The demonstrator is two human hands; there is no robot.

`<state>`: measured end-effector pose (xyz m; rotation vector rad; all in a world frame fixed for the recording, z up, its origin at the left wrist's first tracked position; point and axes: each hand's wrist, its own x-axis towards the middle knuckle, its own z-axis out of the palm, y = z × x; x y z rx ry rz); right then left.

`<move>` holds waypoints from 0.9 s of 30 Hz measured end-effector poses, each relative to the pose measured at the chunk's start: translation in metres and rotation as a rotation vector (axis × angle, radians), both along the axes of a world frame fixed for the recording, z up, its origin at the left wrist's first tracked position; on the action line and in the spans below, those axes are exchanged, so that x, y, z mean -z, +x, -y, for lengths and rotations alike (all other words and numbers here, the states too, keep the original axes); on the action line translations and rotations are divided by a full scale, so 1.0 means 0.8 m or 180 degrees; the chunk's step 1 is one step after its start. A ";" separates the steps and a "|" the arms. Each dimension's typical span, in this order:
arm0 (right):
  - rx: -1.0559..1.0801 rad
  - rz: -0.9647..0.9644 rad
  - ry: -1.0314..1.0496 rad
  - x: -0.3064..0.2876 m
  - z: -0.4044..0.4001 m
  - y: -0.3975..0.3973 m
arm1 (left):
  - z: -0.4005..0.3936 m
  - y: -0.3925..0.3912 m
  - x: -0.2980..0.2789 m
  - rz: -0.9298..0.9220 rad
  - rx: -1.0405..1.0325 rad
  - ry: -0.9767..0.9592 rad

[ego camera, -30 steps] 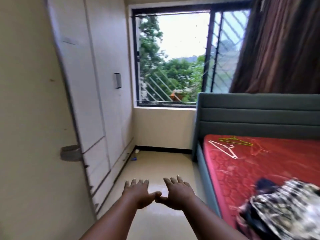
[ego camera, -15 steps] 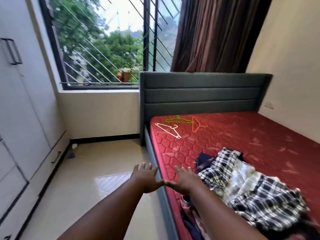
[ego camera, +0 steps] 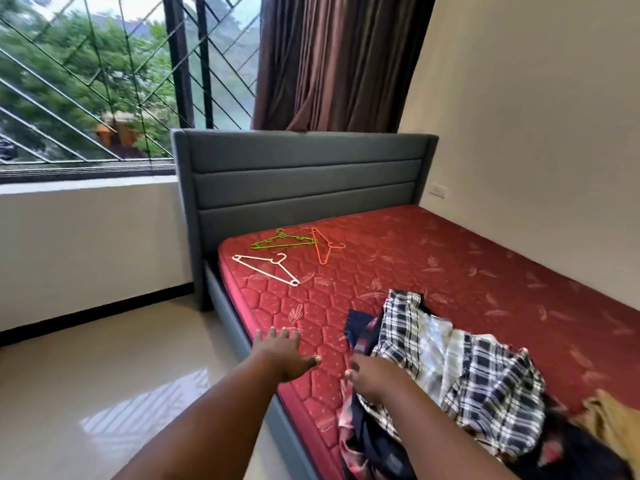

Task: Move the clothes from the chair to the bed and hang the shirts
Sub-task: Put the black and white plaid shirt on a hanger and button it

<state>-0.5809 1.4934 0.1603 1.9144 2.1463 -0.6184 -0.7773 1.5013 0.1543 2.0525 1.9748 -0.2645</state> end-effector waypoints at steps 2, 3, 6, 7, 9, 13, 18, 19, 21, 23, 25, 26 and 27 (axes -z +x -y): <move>0.0059 -0.0039 -0.0053 0.013 -0.009 -0.007 | -0.022 0.001 0.015 0.0020 0.0112 -0.0132; 0.0082 -0.0062 -0.0081 0.016 -0.016 -0.011 | -0.033 0.001 0.021 0.0032 0.0169 -0.0185; 0.0052 -0.0079 -0.0048 0.015 -0.052 -0.022 | -0.073 0.003 0.033 0.0027 0.0318 -0.0211; 0.0031 -0.0099 -0.0004 0.017 -0.071 -0.026 | -0.090 0.003 0.036 0.0023 0.0345 -0.0210; -0.0008 -0.0172 0.0054 0.021 -0.105 -0.034 | -0.121 -0.002 0.042 0.0032 0.0380 -0.0243; -0.0226 -0.0191 0.0023 0.039 -0.197 -0.055 | -0.198 -0.029 0.052 -0.0116 0.0286 -0.0268; -0.0563 -0.0219 0.0170 0.017 -0.335 -0.089 | -0.303 -0.081 0.023 -0.0135 -0.0224 -0.0039; -0.0601 -0.0201 0.0234 0.010 -0.357 -0.096 | -0.319 -0.090 0.019 -0.0121 -0.0315 -0.0020; -0.0620 -0.0234 0.0315 0.001 -0.402 -0.110 | -0.347 -0.106 0.018 -0.0102 -0.0430 -0.0040; -0.0664 -0.0252 0.0342 0.000 -0.439 -0.124 | -0.373 -0.120 0.021 -0.0082 -0.0464 -0.0081; -0.0724 -0.0140 0.0322 0.004 -0.468 -0.139 | -0.401 -0.137 0.022 -0.0102 -0.0460 -0.0084; -0.0752 -0.0056 0.0305 0.009 -0.482 -0.148 | -0.417 -0.147 0.024 -0.0095 -0.0498 -0.0082; -0.0765 0.0010 0.0278 0.013 -0.497 -0.157 | -0.437 -0.159 0.026 -0.0063 -0.0550 -0.0075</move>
